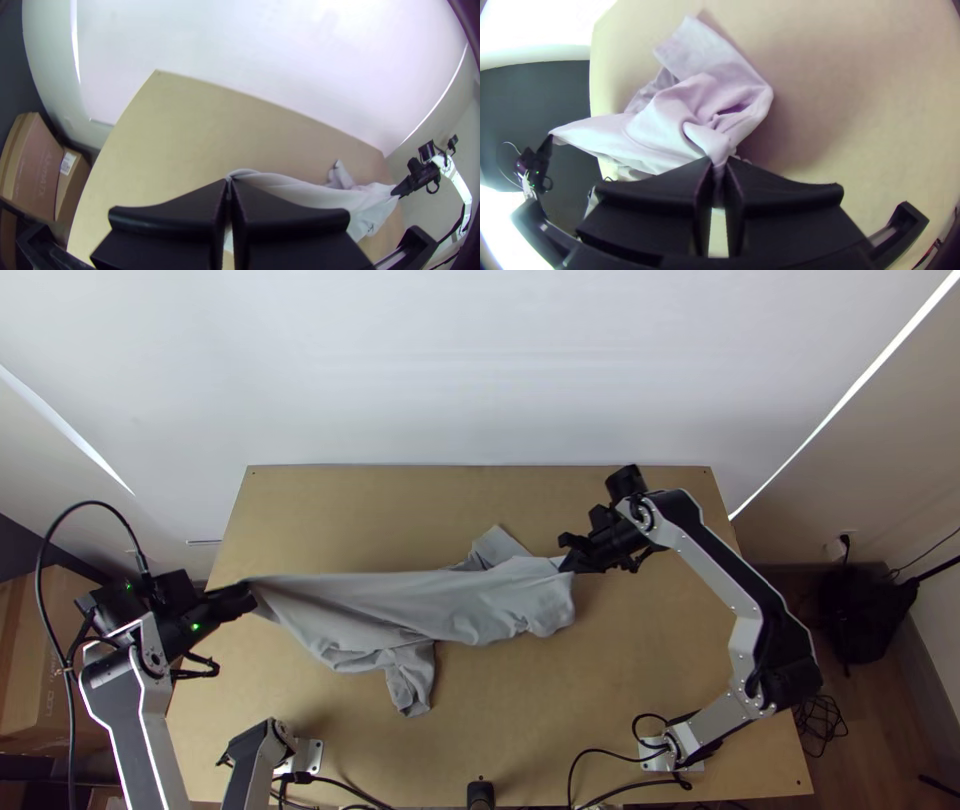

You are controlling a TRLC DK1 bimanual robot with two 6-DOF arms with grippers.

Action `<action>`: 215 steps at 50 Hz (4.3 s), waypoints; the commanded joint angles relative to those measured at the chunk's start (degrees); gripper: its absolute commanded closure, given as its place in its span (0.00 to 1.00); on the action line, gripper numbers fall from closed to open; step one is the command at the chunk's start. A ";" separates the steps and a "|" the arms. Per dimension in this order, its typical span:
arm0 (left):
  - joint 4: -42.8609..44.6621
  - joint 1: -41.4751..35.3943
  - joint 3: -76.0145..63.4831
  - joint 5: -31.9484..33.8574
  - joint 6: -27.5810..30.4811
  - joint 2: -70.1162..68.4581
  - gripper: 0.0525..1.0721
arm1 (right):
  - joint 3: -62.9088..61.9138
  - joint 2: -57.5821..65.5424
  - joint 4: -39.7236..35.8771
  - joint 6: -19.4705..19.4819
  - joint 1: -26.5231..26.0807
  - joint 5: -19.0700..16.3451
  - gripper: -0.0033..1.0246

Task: Fold the t-shirt

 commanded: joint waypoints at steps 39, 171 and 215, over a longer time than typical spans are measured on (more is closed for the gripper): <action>24.58 -17.11 26.82 -15.97 -19.67 17.98 0.97 | 48.11 -4.25 1.30 -0.23 -18.04 9.56 0.98; 29.76 -29.41 -2.01 -16.84 -13.08 19.83 0.97 | -11.05 -8.73 -5.38 -14.03 -3.54 9.92 0.98; 27.13 -26.95 30.07 -20.27 -14.13 24.40 0.97 | 45.29 0.76 -3.00 -7.97 -14.79 10.80 0.98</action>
